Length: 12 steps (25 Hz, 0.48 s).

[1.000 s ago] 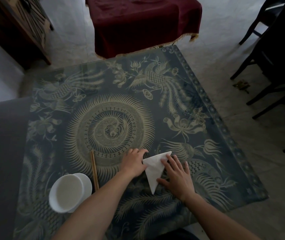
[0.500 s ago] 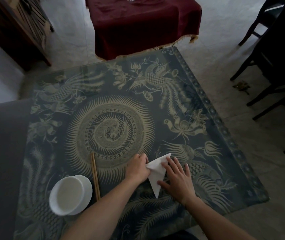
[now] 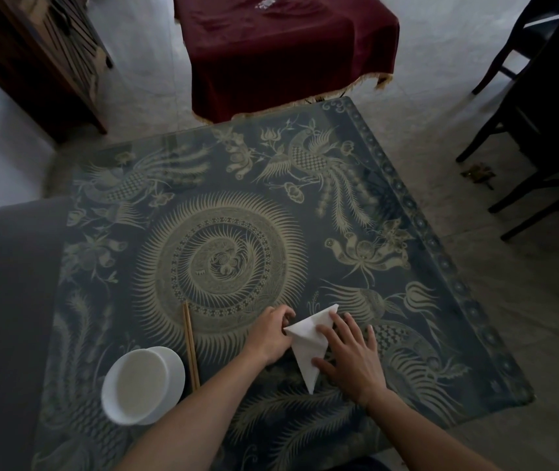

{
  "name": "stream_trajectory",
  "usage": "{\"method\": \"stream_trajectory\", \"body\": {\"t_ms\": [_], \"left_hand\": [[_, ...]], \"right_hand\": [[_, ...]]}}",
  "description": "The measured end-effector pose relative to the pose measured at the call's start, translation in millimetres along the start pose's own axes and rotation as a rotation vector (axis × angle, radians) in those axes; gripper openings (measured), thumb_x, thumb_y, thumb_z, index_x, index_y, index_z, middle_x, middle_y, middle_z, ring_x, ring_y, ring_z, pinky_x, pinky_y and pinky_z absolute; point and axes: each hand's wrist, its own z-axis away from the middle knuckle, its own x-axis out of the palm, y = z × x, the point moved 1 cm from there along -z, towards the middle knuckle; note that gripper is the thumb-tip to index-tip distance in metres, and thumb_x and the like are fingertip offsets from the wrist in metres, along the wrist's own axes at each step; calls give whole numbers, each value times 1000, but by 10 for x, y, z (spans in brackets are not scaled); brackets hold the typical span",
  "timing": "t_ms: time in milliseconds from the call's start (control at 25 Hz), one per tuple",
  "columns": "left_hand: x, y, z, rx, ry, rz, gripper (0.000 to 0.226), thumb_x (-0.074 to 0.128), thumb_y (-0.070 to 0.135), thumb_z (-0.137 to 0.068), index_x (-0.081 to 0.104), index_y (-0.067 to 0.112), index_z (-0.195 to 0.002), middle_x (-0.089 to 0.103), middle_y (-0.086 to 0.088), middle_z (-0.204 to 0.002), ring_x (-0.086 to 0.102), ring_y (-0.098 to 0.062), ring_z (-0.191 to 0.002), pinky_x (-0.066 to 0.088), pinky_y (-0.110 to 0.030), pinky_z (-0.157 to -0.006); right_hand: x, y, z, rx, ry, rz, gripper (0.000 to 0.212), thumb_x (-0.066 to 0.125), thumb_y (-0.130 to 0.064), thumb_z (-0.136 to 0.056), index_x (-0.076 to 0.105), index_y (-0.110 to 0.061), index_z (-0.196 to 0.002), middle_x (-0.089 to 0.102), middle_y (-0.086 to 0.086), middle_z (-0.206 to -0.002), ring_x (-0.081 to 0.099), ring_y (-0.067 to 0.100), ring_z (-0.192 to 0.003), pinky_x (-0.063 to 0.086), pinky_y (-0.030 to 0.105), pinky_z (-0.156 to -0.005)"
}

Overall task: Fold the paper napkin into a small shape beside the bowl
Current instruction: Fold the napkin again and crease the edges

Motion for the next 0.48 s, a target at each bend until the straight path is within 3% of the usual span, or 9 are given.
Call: {"method": "stream_trajectory", "body": {"t_ms": [120, 240, 360, 480], "left_hand": [[-26, 16, 14, -22, -48, 61, 48, 75, 32, -79, 54, 29, -122, 62, 9, -86, 59, -7, -75, 45, -25, -65], [-24, 29, 62, -15, -93, 35, 61, 76, 34, -77, 50, 30, -132, 58, 8, -88, 56, -6, -76, 40, -21, -64], [27, 44, 143, -18, -95, -86, 53, 71, 29, -82, 51, 29, -131, 58, 1, -106, 58, -15, -92, 47, -29, -78], [85, 64, 212, -19, -43, -109, 44, 65, 22, -86, 52, 29, -128, 56, 1, -109, 57, -17, -95, 48, -33, -78]], "right_hand": [[-20, 15, -1, -6, -5, 11, 66, 44, -65, -88, 28, -38, -146, 7, -6, -162, -5, 21, -148, -5, 59, -114], [-42, 11, -10, -7, -5, 11, 65, 47, -62, -88, 31, -37, -146, 9, -6, -162, -4, 21, -148, -4, 60, -114], [-48, -17, -14, -5, -14, 16, 66, 49, -62, -88, 29, -37, -146, 8, -7, -162, -4, 20, -148, -4, 60, -113], [-53, -21, -13, -3, -21, 19, 66, 51, -61, -89, 27, -37, -146, 7, -8, -162, -4, 20, -148, -3, 60, -113]]}}
